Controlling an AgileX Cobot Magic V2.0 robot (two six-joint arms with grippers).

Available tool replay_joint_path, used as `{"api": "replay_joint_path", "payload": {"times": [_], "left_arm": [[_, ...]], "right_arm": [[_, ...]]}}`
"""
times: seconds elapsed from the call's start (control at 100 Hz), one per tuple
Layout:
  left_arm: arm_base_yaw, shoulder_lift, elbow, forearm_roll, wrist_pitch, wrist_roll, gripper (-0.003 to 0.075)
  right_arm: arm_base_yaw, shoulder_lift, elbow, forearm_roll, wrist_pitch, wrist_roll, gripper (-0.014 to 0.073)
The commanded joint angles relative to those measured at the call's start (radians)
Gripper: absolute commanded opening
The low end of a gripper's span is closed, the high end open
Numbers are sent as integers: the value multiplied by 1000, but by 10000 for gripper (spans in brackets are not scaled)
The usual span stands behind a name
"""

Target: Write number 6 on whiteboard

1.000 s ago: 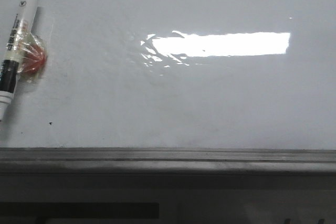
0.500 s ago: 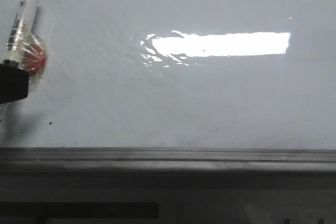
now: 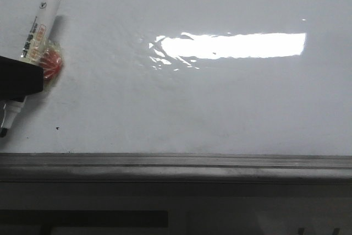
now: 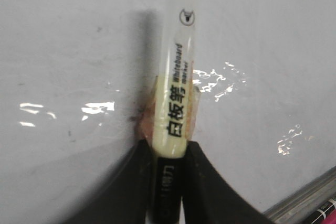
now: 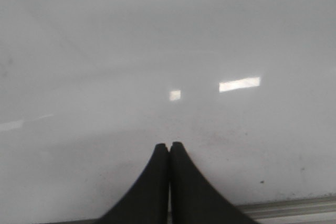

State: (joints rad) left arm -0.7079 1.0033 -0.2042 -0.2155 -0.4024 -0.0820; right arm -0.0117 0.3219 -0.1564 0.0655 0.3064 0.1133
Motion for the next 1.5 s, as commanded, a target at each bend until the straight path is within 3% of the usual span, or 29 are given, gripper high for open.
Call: {"api": "replay_joint_path", "payload": {"times": [0.0, 0.23, 0.41, 0.57, 0.66, 0.81, 0.93, 1.15, 1.49], "left_arm": [[2, 13, -18, -41, 7, -2, -19], [-52, -92, -40, 167, 27, -2, -19], [-129, -127, -108, 359, 137, -2, -19], [-176, -127, -138, 481, 143, -2, -19], [-187, -127, -139, 569, 137, -2, -19], [-188, -127, -139, 673, 137, -2, -19], [-188, -127, -139, 709, 134, -2, -19], [-188, -127, -139, 749, 90, -2, -19], [-188, -127, -139, 753, 82, -2, -19]], "right_arm": [[22, 19, -43, 1, -74, -4, -64], [144, 74, -107, 1, 9, -70, -64], [326, 113, -159, 1, -13, -91, -62], [531, 169, -223, 1, -23, -173, -33], [630, 206, -249, 1, -40, -181, 32], [796, 306, -302, -1, -76, -181, 272], [893, 391, -352, -1, -104, -181, 378], [990, 552, -469, 1, -145, -181, 375], [1017, 696, -593, 83, -204, -181, 374]]}}
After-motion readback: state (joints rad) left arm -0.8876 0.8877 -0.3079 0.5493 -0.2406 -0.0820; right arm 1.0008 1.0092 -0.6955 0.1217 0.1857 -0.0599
